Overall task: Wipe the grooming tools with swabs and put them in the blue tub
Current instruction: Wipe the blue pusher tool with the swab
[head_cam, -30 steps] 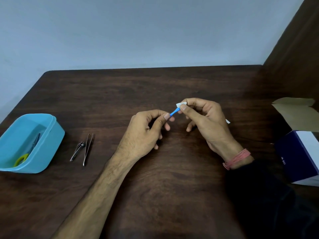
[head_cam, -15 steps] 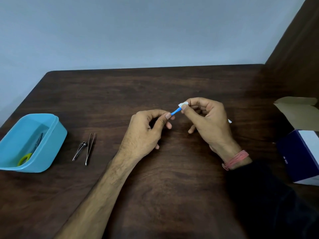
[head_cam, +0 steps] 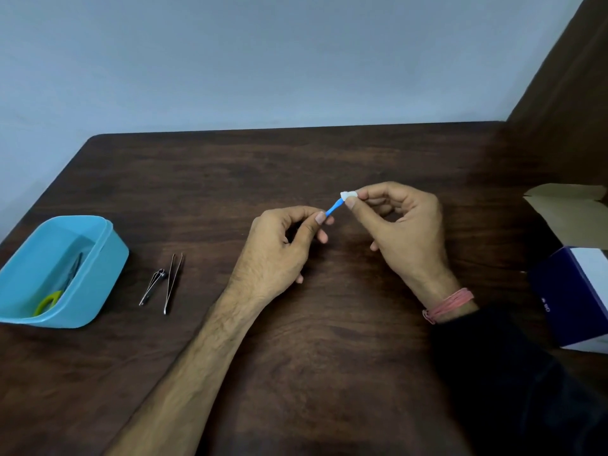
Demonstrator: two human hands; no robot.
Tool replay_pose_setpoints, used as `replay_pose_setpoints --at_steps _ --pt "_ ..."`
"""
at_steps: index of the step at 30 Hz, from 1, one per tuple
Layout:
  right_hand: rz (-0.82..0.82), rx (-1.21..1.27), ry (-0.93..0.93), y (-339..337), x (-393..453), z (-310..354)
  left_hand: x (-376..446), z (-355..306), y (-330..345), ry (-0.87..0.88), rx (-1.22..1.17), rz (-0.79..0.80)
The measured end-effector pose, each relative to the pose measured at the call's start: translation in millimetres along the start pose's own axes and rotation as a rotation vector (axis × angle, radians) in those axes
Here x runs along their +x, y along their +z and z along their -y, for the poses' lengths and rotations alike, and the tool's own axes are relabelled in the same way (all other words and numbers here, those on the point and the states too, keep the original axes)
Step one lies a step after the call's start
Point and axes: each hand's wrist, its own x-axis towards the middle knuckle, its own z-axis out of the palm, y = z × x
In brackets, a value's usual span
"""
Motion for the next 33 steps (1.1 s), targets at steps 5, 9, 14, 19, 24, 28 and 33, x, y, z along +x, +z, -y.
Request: replay_pose_setpoints --at_steps 5,9,14,19,24,28,33 --pt "-0.023 -0.013 0.025 0.8 0.8 0.0 -0.4 0.7 -0.7 0.02 0.042 0.015" --pt "-0.032 0.003 0.062 0.5 1.8 0.9 -0.6 1.5 -0.5 0.021 0.032 0.01" --pt "-0.004 0.024 0.112 0.6 1.2 2.4 0.1 2.0 0.4 0.024 0.025 0.011" --pt "0.015 0.058 0.138 -1.3 2.7 3.1 0.0 2.3 0.0 0.039 0.025 0.009" --pt "0.012 0.063 0.157 -1.7 3.7 1.5 0.4 4.0 -0.1 0.044 0.027 0.013" --pt "0.009 0.064 0.161 -1.8 4.2 0.9 0.4 4.1 -1.2 0.078 0.056 0.028" --pt "0.002 0.051 0.15 -1.9 4.3 0.1 0.5 4.3 -1.9 0.085 0.064 0.052"
